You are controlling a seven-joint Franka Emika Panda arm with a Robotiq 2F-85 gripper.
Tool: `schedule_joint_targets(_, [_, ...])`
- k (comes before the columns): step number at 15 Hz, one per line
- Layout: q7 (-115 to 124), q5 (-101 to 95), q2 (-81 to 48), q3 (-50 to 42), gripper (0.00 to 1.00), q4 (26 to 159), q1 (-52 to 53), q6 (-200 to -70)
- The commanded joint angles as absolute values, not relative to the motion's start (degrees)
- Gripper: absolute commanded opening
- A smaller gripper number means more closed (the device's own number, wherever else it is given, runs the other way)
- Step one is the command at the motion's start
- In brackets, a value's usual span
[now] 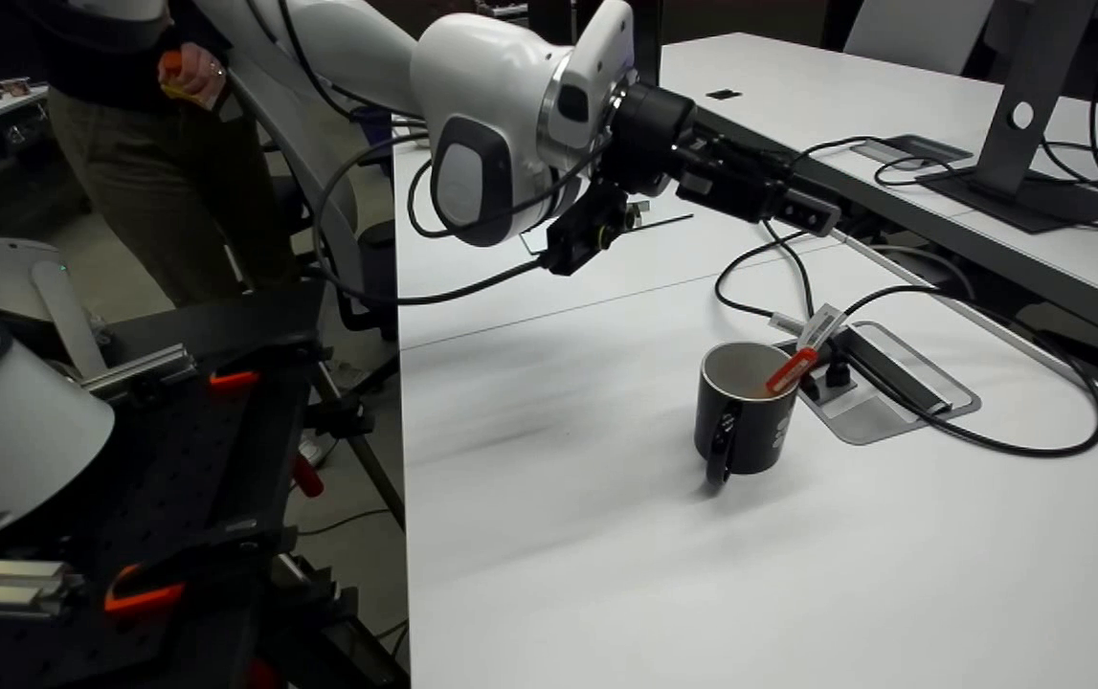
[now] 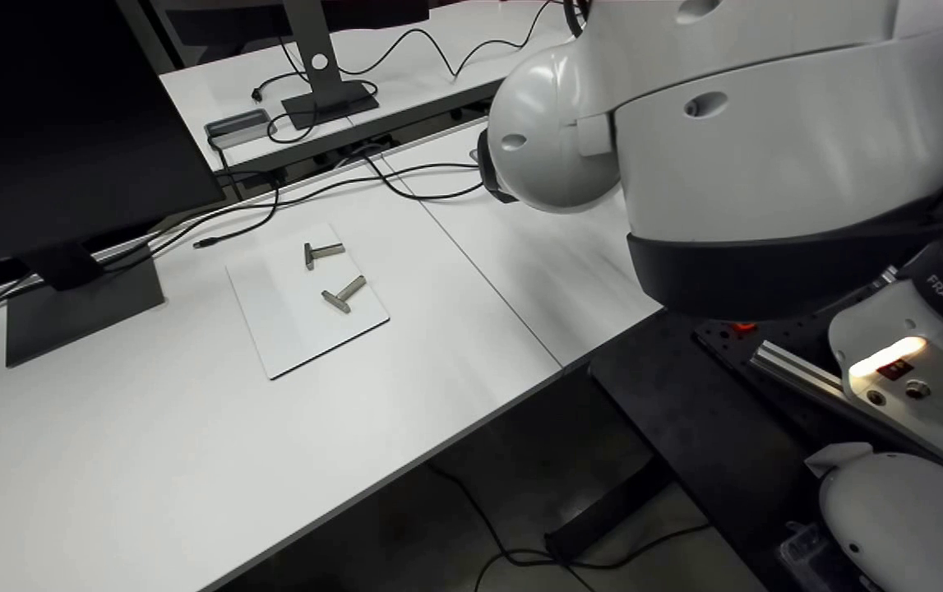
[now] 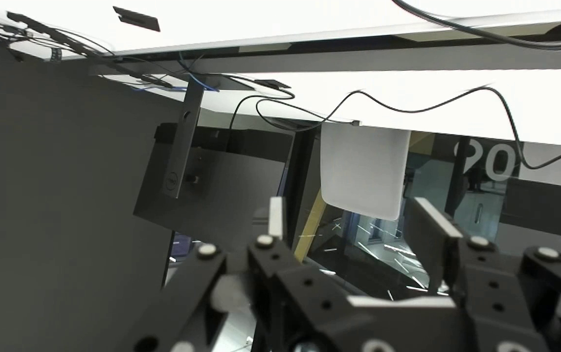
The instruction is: Pick up the miniature baseball bat from the table and put it inside the black mug
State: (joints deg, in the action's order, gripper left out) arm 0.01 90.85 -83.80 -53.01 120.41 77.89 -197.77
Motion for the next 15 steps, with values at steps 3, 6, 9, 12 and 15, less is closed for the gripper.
schedule_joint_targets(3, [0.9, 90.5, -83.9, -52.8, 1.00, 119.8, 77.1, -198.4])
schedule_joint_targets(6, [0.9, 90.6, -83.9, -52.8, 1.00, 120.0, 77.3, -198.4])
schedule_joint_targets(9, [2.4, 86.0, -81.3, -51.8, 1.00, 121.3, 76.2, -199.7])
schedule_joint_targets(12, [-0.9, 87.1, -82.5, -53.9, 1.00, 122.5, 78.6, -196.6])
schedule_joint_targets(15, [-2.6, 84.8, -81.7, -55.0, 1.00, 124.5, 79.8, -196.6])
